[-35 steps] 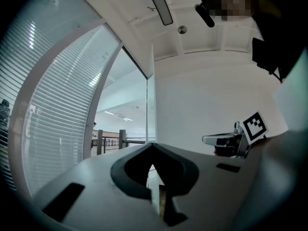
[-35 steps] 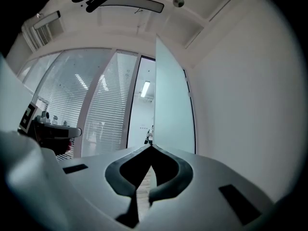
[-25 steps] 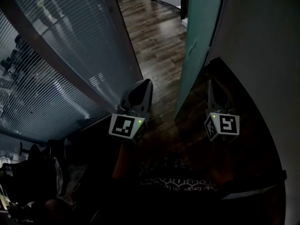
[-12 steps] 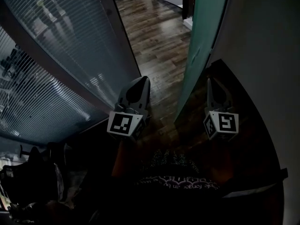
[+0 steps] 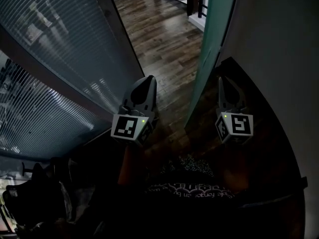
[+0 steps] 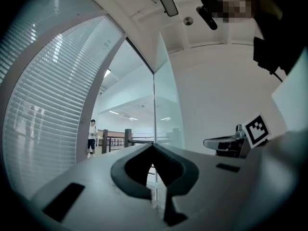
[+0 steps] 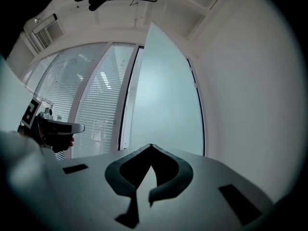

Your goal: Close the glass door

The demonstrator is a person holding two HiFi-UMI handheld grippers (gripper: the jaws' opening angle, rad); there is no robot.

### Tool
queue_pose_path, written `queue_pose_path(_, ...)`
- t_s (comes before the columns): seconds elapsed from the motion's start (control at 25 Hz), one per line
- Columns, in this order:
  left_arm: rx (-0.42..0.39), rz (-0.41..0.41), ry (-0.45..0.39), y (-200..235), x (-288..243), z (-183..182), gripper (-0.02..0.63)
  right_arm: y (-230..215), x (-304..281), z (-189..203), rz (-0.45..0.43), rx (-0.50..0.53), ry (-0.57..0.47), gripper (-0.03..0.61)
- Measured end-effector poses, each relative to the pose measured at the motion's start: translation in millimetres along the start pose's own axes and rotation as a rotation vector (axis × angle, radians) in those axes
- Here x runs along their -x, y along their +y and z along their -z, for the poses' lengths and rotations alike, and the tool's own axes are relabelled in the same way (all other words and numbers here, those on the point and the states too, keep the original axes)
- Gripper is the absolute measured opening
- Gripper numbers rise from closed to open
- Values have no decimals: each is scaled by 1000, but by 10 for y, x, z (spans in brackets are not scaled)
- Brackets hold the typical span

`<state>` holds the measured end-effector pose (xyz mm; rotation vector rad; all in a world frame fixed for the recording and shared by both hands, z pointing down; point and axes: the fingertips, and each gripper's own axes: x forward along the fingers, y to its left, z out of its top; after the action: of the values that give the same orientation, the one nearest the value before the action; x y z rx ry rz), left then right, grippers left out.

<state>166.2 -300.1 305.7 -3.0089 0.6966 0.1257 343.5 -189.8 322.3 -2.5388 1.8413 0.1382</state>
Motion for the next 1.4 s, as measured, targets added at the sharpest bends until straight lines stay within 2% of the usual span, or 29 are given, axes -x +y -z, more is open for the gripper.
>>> queue_pose_path(0.2, -12, -24, 8, -12, -131, 8, -5, -108, -156, 67, -28, 1, 24, 3)
queue_pose_path(0.64, -22, -172, 25, 50, -490, 94, -5, -323, -671, 244, -198, -1, 44, 3)
queue_pose_path(1.08, -32, -327, 41, 115, -294, 148, -5, -195, -909, 411, -346, -5, 66, 3)
queue_pose_path(1.28, -41, -367, 41, 108, -201, 127, -5, -94, -968, 553, -447, -15, 124, 5)
queue_pose_path(1.32, -44, -370, 43, 96, -189, 129, -5, -77, -973, 573, -470, -20, 133, 8)
queue_pose_path(1.4, -49, -375, 45, 74, -173, 132, -5, -63, -997, 602, -508, -28, 149, 66)
